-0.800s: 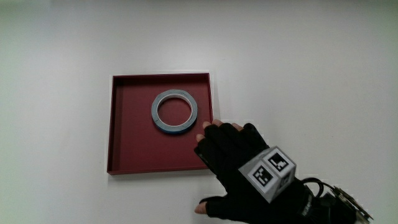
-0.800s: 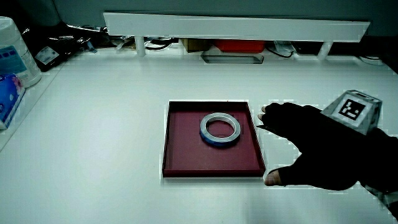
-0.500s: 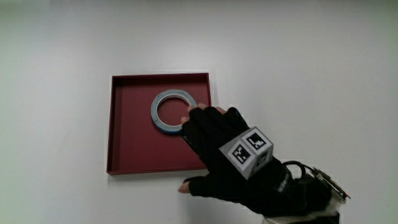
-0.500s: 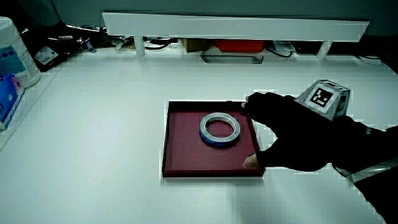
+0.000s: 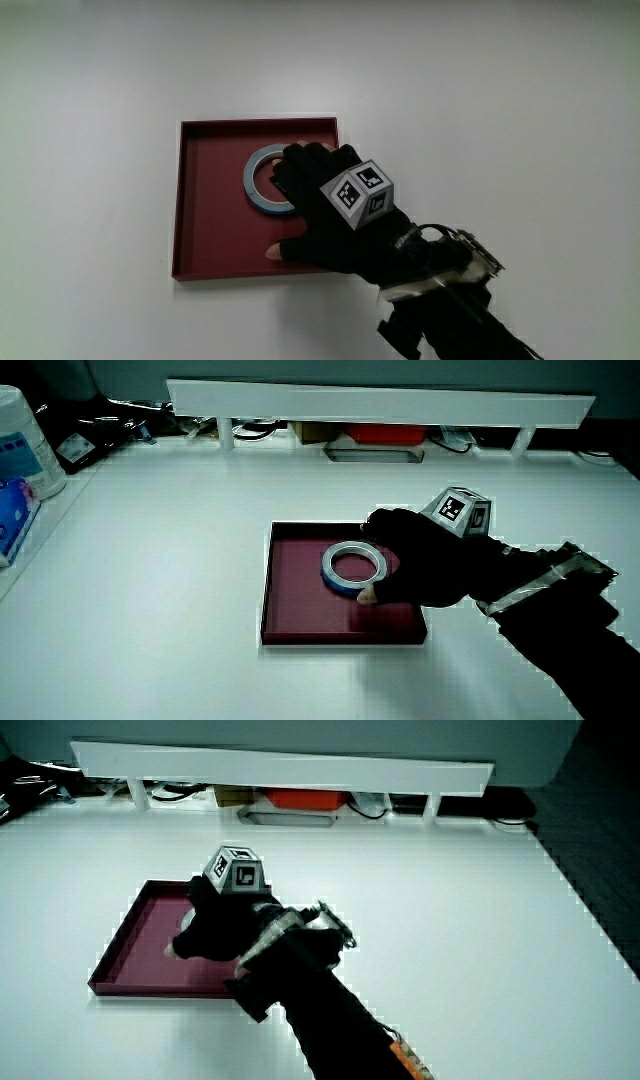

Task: Pick blue tape

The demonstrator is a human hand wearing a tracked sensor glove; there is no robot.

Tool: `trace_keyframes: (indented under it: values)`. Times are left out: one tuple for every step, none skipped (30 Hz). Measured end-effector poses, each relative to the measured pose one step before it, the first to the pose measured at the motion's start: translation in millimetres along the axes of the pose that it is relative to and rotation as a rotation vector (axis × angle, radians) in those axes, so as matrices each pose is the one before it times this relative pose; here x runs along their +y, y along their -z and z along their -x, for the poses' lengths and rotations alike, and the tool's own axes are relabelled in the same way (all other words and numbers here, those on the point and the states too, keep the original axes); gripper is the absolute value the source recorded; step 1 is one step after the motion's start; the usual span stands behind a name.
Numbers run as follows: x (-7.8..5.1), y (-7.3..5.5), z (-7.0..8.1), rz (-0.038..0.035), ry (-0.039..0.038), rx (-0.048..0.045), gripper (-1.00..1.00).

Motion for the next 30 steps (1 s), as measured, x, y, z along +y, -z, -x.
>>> trace_keyframes:
  values:
    - [4.49,2.55,-2.61,-0.00067,0.00457,0.00401,0.0]
    - [3.08,2.08,-1.17,-0.00016,0.00538,0.00261,0.0]
    - [2.13,1.18,0.22,-0.00346,-0.00581,0.00295,0.0]
    - [2.24,1.82,-0.76,-0.00348,0.00489,-0.00794,0.0]
    - [4.32,6.76,-4.57,0.00793,0.00708,-0.00321,0.0]
    - [2.48,2.15,-0.24,0.00304,-0.0013,0.00459,0.0]
    - [2.41,2.02,-0.27,0.00097,0.00694,0.00142,0.0]
    - [2.9,2.94,-0.93,-0.00641,0.00177,-0.00654,0.0]
    - [2.22,2.26,-0.06,0.01353,-0.00057,0.00953,0.0]
    - [1.1,0.08,1.08,-0.01022,0.00739,-0.00555,0.0]
    - [3.61,5.4,-2.88,0.01293,0.00393,0.00059,0.0]
    - [0.77,-0.13,1.63,-0.01279,0.00147,-0.00783,0.0]
    - [2.19,2.73,-0.42,0.01006,0.00149,0.01054,0.0]
    - [2.97,4.61,-1.75,0.00608,-0.00066,-0.00382,0.0]
    - [1.94,3.03,-0.56,0.00983,-0.00157,0.00848,0.0]
    - [1.77,3.24,-1.19,-0.00345,0.01421,-0.0144,0.0]
    - [1.9,4.24,-1.85,0.00392,-0.00682,-0.00301,0.0]
    - [0.84,2.72,-0.84,0.00792,0.00342,0.0102,0.0]
    - [0.86,2.11,-0.61,0.00318,0.00707,-0.00987,0.0]
    - [2.05,3.93,-2.38,0.00034,0.00425,-0.00575,0.0]
    - [1.03,2.5,-1.67,0.00546,-0.001,0.01199,0.0]
    - [1.58,3.18,-2.41,0.0053,0.009,-0.00869,0.0]
    - [-0.82,-0.85,0.6,-0.00204,-0.00763,0.00471,0.0]
    - [1.56,2.72,-2.33,-0.00373,-0.00241,0.0035,0.0]
    - [-0.98,-2.28,1.92,-0.01283,0.00573,-0.0101,0.0]
    - [-1.41,-3.15,2.75,-0.00172,-0.00325,-0.00229,0.0]
    - [0.5,0.22,0.18,0.00501,-0.00338,0.0076,0.0]
    - [2.05,3.78,-2.93,0.00527,-0.00107,0.00395,0.03]
    - [-0.43,-0.06,-0.39,-0.01445,0.00593,-0.00948,0.07]
    - [-0.87,-1.19,0.31,-0.00597,-0.00396,0.00632,0.1]
